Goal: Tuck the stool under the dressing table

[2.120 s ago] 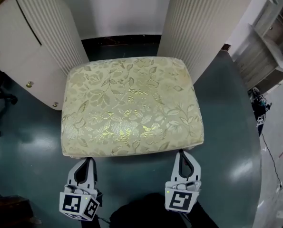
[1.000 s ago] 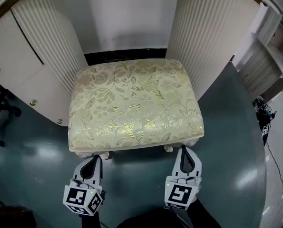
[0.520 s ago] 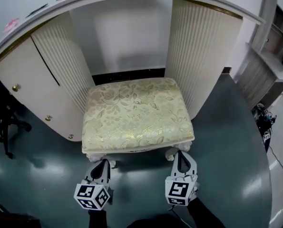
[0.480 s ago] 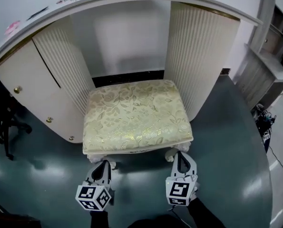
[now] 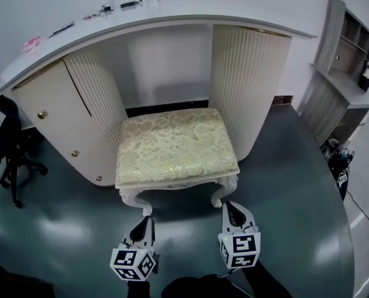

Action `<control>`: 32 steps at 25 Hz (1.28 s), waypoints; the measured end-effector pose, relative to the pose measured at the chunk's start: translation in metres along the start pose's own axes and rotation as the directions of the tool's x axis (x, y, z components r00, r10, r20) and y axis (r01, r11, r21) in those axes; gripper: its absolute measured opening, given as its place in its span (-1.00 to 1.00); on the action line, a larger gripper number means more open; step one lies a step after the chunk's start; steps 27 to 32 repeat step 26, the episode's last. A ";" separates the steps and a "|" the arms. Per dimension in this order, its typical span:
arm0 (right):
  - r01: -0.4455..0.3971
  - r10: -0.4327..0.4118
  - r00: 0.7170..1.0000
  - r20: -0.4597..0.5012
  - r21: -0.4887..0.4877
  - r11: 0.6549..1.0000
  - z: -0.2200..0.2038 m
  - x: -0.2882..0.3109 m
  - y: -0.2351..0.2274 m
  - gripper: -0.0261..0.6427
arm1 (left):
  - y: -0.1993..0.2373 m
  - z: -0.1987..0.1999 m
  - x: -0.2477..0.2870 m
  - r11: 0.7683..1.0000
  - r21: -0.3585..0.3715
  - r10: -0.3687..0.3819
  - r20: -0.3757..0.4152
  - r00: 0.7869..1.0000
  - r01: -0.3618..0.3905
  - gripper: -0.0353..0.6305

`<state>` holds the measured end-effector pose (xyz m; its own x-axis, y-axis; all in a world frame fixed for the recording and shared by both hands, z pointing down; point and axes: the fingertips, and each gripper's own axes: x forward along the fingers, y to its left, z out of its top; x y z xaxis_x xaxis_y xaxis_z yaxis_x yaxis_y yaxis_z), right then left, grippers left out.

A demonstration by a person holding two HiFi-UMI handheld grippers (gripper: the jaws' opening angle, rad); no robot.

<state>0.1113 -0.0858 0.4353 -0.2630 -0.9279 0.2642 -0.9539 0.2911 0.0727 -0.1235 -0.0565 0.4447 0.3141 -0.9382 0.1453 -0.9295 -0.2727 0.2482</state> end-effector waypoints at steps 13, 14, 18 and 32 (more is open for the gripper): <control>-0.029 0.032 0.996 -0.083 0.036 0.999 -0.032 -0.067 0.011 -0.91 | -0.014 0.002 -0.063 1.000 -0.006 0.005 -0.008 1.000 -0.005 -0.87; -0.030 0.033 0.996 -0.084 0.031 0.999 -0.032 -0.071 0.012 -0.91 | -0.015 0.003 -0.067 1.000 -0.007 0.003 -0.006 1.000 -0.003 -0.87; -0.038 0.040 0.996 -0.085 0.021 0.999 -0.028 -0.086 0.015 -0.91 | -0.022 0.006 -0.082 1.000 -0.009 0.000 -0.002 1.000 0.000 -0.87; -0.065 0.064 0.994 -0.084 -0.005 0.998 -0.026 -0.112 0.025 -0.91 | -0.025 -0.002 -0.110 0.999 -0.017 0.032 0.005 0.999 -0.032 -0.87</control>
